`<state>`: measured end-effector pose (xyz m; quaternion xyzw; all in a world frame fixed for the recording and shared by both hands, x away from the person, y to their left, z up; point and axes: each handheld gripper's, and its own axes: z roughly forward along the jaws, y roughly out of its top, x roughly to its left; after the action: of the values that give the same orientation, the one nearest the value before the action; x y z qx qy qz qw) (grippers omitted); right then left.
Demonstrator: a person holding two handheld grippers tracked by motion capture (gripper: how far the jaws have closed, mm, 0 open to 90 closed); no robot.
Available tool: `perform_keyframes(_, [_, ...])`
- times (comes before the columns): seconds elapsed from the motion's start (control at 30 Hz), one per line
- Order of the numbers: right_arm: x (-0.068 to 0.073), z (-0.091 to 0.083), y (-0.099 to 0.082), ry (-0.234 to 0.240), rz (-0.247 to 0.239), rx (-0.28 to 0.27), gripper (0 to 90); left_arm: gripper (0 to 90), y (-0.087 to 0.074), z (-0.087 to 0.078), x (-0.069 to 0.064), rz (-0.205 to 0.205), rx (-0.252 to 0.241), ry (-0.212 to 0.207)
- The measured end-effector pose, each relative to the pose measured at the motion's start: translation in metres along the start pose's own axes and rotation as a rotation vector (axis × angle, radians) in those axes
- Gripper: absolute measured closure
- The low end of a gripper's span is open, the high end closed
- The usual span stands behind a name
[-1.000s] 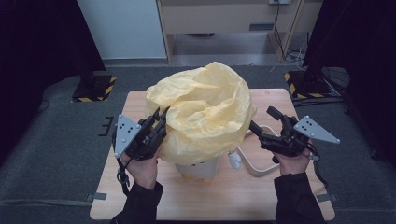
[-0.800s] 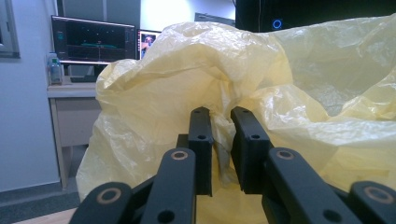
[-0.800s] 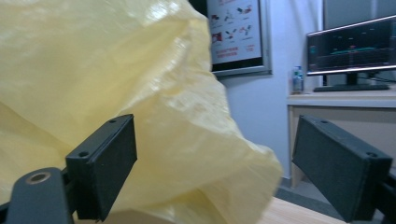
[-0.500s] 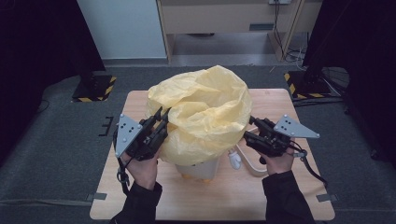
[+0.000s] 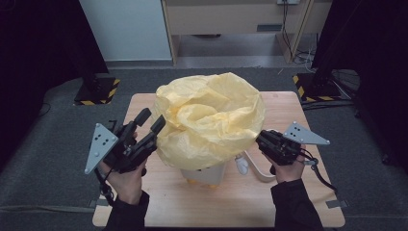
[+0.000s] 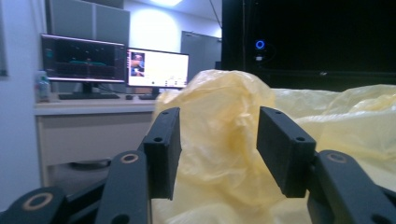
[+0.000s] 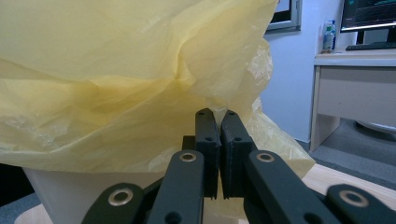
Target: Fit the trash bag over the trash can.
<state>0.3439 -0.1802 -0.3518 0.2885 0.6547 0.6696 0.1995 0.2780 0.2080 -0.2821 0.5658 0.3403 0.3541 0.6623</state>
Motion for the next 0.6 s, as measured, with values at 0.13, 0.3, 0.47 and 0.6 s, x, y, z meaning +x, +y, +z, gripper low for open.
perform_keyframes(0.13, [0.001,0.0,0.0,-0.005,-0.005,0.001,87.1,43.3,-0.003,-0.012,0.009,0.021,0.023,0.021])
perform_keyframes(0.3, [0.0,0.0,0.0,-0.011,-0.01,0.007,86.4,36.0,-0.019,-0.019,0.023,-0.014,0.087,0.019])
perform_keyframes(0.47, [0.001,0.003,-0.002,-0.011,-0.009,0.016,85.9,34.5,-0.037,-0.01,0.025,-0.101,0.147,-0.031])
perform_keyframes(0.6, [0.001,0.004,-0.002,-0.012,-0.006,0.016,86.1,46.6,-0.041,-0.005,0.022,-0.119,0.151,-0.068])
